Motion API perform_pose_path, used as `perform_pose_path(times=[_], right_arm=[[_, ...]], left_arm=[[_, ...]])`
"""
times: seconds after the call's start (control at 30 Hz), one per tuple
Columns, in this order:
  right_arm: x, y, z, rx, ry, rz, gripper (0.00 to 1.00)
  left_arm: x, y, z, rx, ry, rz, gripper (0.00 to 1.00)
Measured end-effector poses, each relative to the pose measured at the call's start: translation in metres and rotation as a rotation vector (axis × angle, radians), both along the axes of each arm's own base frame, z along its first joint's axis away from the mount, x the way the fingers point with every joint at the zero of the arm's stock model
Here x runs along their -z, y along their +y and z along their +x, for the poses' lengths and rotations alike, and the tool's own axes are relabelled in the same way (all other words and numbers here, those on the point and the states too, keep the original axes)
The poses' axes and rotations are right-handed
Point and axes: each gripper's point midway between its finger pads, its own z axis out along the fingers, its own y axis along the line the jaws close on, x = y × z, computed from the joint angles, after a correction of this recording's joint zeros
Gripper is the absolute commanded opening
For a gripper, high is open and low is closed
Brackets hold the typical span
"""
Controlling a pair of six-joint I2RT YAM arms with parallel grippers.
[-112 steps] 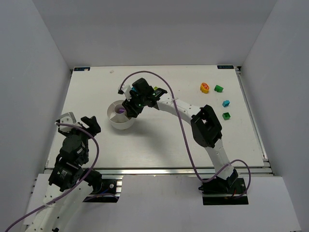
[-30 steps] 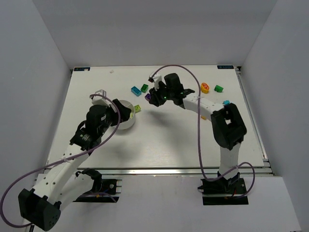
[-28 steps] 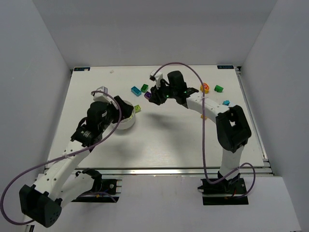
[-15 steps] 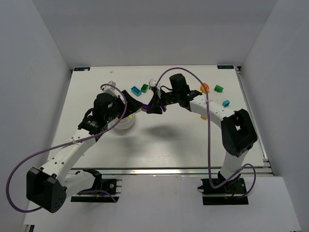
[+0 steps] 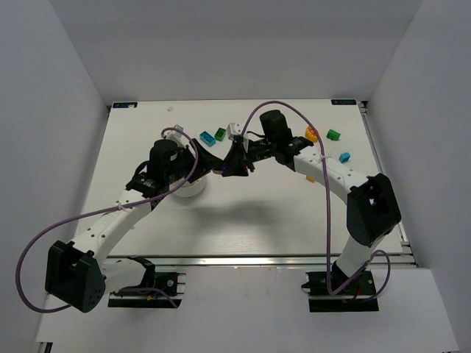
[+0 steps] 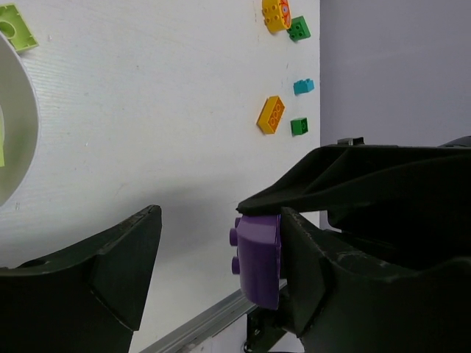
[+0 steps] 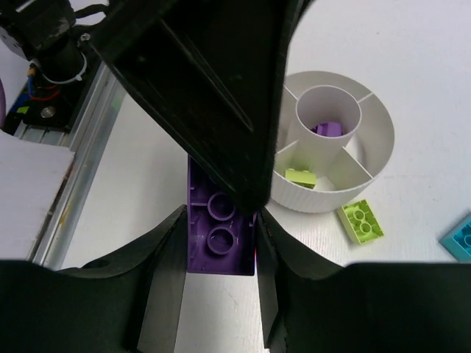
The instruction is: Sort the legos into containers by color
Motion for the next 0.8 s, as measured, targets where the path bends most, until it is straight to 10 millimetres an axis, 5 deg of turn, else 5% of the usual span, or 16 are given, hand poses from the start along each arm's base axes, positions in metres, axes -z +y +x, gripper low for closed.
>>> perform_pose_path(times=[0.23,0.53,0.63,0.67,0.8], right_arm=[[-0.002,0.002,-0.005,-0.006,-0.002,-0.002,0.01],[0.002,0.002,-0.005,0.019,0.047,-0.017,0.26],[0.0,0.003,-0.005,0.03,0.055,-0.014,0.6],[0.001,0.004,-0.003,0.043,0.052,-0.017,0.87],[0.001,0.005,0.007,0.091,0.035,-0.022,0.89]], left_arm=[[-0.009,-0.01,0.001,0.033,0.005,-0.044,0.41],[-0.011,-0.013,-0.001,0.081,0.01,-0.034,0.02],[-0.012,-0.01,-0.001,0.08,0.014,-0.019,0.0],[-0.012,-0.009,0.0,0.075,0.019,-0.012,0.0],[-0.011,0.006,0.004,0.023,0.037,0.05,0.0]])
